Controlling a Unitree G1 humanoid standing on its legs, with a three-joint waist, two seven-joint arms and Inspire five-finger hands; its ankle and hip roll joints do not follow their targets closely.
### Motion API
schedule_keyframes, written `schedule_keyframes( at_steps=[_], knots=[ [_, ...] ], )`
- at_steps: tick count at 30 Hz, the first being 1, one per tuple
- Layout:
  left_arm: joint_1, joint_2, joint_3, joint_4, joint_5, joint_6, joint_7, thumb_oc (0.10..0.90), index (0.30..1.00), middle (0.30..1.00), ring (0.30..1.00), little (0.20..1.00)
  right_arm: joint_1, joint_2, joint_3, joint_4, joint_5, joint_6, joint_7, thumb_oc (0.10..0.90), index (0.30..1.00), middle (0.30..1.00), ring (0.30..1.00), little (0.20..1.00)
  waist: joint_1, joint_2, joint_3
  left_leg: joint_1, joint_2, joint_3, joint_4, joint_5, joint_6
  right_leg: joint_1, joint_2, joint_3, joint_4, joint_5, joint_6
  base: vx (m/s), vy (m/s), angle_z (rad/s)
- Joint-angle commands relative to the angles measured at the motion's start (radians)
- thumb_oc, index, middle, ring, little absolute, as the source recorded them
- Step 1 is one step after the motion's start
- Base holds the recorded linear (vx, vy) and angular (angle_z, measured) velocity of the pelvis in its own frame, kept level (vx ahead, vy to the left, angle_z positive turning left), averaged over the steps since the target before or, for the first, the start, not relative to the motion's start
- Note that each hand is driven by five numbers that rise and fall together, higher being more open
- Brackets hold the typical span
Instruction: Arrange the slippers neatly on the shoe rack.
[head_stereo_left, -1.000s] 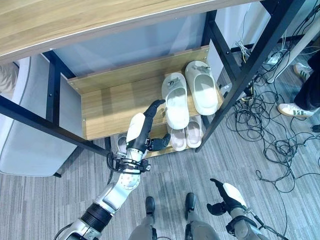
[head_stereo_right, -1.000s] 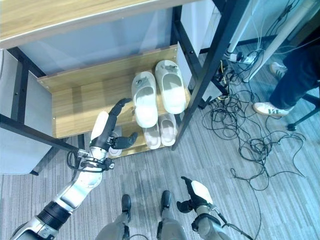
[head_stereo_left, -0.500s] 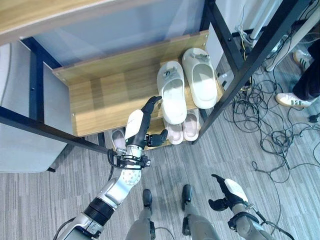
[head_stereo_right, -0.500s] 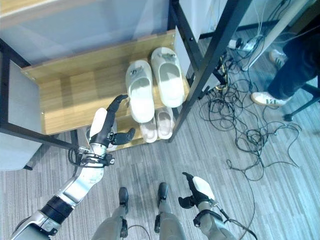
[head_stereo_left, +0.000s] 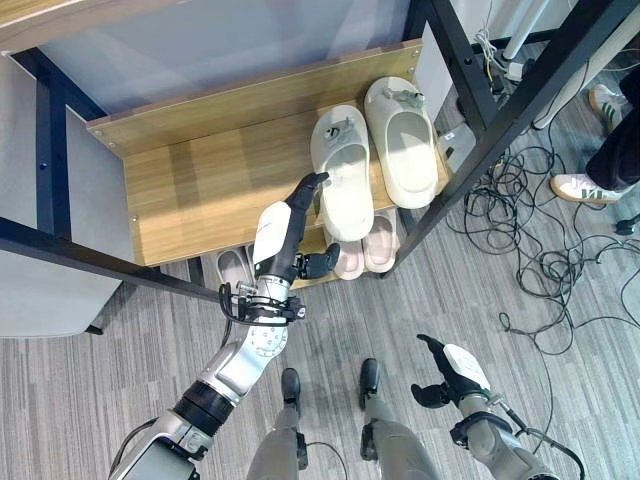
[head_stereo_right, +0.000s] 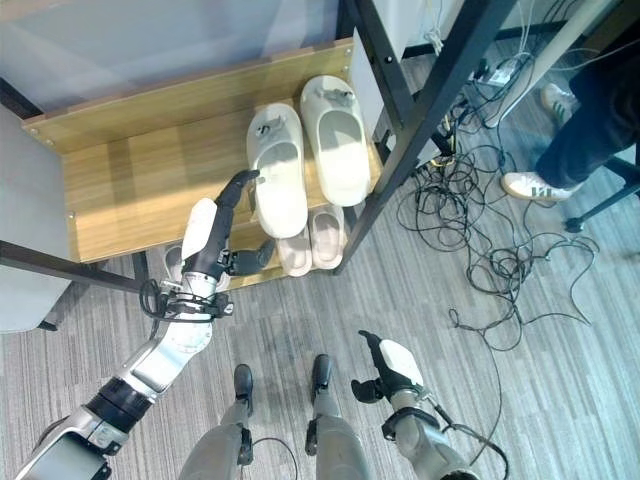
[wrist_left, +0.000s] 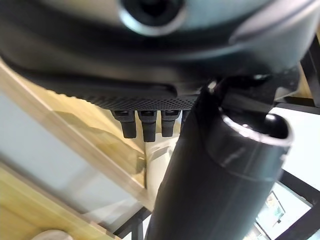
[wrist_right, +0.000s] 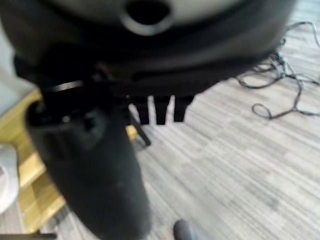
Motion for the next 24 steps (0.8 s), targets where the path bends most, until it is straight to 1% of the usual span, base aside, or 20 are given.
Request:
schedule_keyframes(
  at_steps=[1, 15, 24],
  knots=[
    [-0.118, -0.046, 0.008, 0.02, 0.022, -0.057, 0.057, 0.8, 0.9, 0.9, 0.9, 0.9, 0.03, -0.042, 0.021, -0.07, 0.012, -0.04, -0.049, 0.8, 0.9, 0.9, 0.9, 0.9, -0.014, -0.035, -0.067, -0.024, -0.024, 0.01, 0.001, -0.041, -0.004, -0.059, -0.003, 0.056, 0.095, -0.134, 0.025, 0.0, 0.0, 0.0],
    [-0.197, -0.06, -0.042, 0.071, 0.034, -0.054, 0.036, 0.8, 0.9, 0.9, 0.9, 0.9, 0.027, -0.053, 0.028, -0.066, 0.014, -0.039, -0.043, 0.8, 0.9, 0.9, 0.9, 0.9, -0.037, -0.023, -0.078, -0.013, -0.025, 0.022, 0.001, -0.053, -0.004, -0.06, -0.002, 0.069, 0.096, -0.136, 0.028, 0.0, 0.0, -0.02],
    [-0.228, -0.061, -0.044, 0.096, 0.029, -0.048, 0.042, 0.8, 0.9, 0.9, 0.9, 0.9, 0.033, -0.059, 0.026, -0.07, 0.012, -0.039, -0.041, 0.8, 0.9, 0.9, 0.9, 0.9, -0.045, -0.021, -0.081, -0.014, -0.02, 0.031, 0.001, -0.054, -0.005, -0.065, -0.003, 0.072, 0.097, -0.134, 0.03, 0.0, 0.0, -0.05]
  ],
)
